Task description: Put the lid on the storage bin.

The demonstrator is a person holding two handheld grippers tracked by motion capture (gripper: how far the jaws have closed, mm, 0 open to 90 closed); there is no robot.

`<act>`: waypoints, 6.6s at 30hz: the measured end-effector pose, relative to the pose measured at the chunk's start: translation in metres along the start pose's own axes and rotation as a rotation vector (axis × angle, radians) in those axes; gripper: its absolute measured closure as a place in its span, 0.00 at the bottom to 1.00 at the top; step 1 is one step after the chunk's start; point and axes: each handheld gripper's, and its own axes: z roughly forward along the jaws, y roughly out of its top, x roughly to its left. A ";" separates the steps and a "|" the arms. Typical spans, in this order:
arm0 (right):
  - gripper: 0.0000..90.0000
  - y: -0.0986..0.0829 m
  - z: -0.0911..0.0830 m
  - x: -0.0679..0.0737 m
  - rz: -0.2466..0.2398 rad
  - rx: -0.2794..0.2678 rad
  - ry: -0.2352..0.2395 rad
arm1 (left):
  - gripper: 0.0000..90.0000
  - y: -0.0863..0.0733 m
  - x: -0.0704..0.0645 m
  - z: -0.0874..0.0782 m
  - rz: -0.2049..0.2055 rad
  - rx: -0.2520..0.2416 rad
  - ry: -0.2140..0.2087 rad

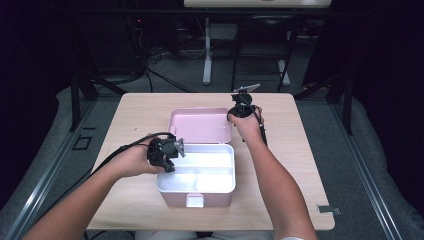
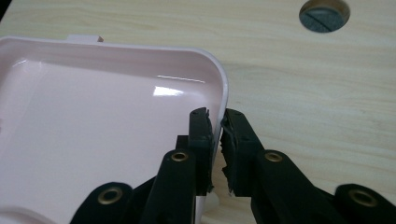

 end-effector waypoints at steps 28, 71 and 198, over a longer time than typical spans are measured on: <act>0.97 -0.044 -0.117 0.026 -0.221 -0.369 0.093 | 0.93 0.000 0.000 0.000 -0.013 -0.002 0.000; 0.97 -0.078 -0.135 0.031 -0.304 -0.493 0.101 | 0.71 -0.105 0.009 -0.041 -0.511 -0.695 0.206; 0.86 -0.124 -0.168 0.036 -0.358 -0.531 0.255 | 0.79 -0.099 -0.034 -0.066 -0.524 -0.931 0.398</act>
